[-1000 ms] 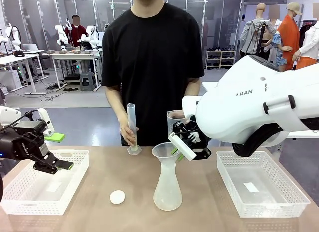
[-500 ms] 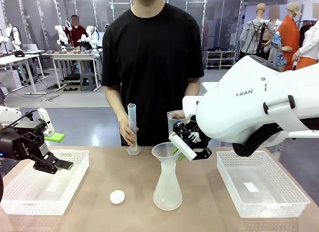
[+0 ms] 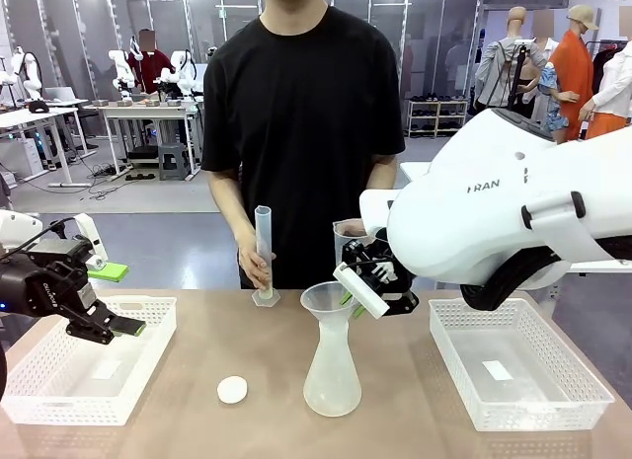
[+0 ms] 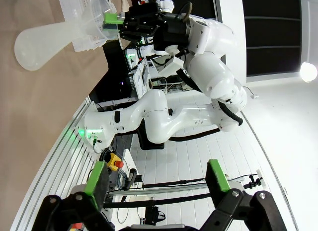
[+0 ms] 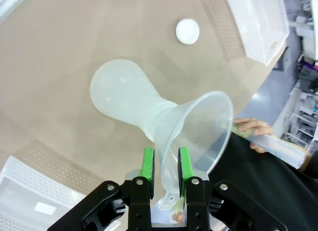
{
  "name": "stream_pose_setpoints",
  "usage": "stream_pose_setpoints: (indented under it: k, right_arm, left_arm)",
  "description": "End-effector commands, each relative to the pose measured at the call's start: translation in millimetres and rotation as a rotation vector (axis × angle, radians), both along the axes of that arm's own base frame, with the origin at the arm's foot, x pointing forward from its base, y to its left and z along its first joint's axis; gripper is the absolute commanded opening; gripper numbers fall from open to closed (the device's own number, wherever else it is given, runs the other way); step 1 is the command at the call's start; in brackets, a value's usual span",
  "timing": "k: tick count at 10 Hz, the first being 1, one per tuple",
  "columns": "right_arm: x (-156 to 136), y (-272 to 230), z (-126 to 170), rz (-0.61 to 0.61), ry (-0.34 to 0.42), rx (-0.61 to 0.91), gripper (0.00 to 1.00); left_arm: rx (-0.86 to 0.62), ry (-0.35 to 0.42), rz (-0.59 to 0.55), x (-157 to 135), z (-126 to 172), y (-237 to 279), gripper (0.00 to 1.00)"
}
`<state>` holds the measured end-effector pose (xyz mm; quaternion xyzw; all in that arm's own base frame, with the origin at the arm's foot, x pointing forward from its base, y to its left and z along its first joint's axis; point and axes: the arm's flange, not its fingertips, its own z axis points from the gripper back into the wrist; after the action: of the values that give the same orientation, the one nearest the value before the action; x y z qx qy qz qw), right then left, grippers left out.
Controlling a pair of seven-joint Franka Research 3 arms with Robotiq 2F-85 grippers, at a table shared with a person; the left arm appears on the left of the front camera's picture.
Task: Prepare the solutions needed for the experiment.
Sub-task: Once the solution is in the Big flask , pick up the Plastic Funnel and place it back into the right Organizing basket.
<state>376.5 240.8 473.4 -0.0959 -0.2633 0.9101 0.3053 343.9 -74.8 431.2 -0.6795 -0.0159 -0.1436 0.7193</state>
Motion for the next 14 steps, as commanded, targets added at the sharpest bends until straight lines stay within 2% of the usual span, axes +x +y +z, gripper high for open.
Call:
stream_pose_setpoints:
  k: [1,4,5,6,8,9,10,12,13,14]
  right_arm:
    - [-30.2,13.6,27.3,-0.038,-0.035,-0.092,0.26]
    - [-53.5,6.9,64.1,-0.057,-0.106,-0.12,0.26]
    - [-60.4,-4.8,80.6,-0.067,-0.109,-0.109,0.26]
    - [-65.1,-21.6,94.5,-0.114,-0.088,-0.106,0.26]
    - [-68.9,-58.7,110.0,-0.364,0.074,-0.092,0.26]
    - [-71.4,-72.2,114.4,-0.423,0.154,-0.011,0.26]
    - [-75.4,-87.7,115.8,-0.516,0.22,-0.017,0.26]
    - [-87.1,-101.2,109.5,-0.546,0.232,0.013,0.26]
    - [-73.1,-99.3,111.3,-0.481,0.206,-0.051,0.26]
    - [-73.1,-99.3,111.3,-0.481,0.206,-0.051,0.26]
  left_arm:
    - [-0.001,-0.002,0.002,-0.5,4.1,-0.6,1.0]
    - [-0.001,-0.002,0.002,-0.5,4.1,-0.6,1.0]
    - [-0.001,-0.002,0.002,-0.5,4.1,-0.6,1.0]
    - [-0.001,-0.002,0.002,-0.5,4.1,-0.6,1.0]
    - [-0.001,-0.002,0.002,-0.5,4.1,-0.6,1.0]
    - [-0.001,-0.002,0.002,-0.5,4.1,-0.6,1.0]
    - [-0.001,-0.002,0.002,-0.5,4.1,-0.6,1.0]
    - [-0.001,-0.002,0.002,-0.5,4.1,-0.6,1.0]
    - [-0.001,-0.002,0.002,-0.5,4.1,-0.6,1.0]
    - [-0.001,-0.002,0.002,-0.5,4.1,-0.6,1.0]
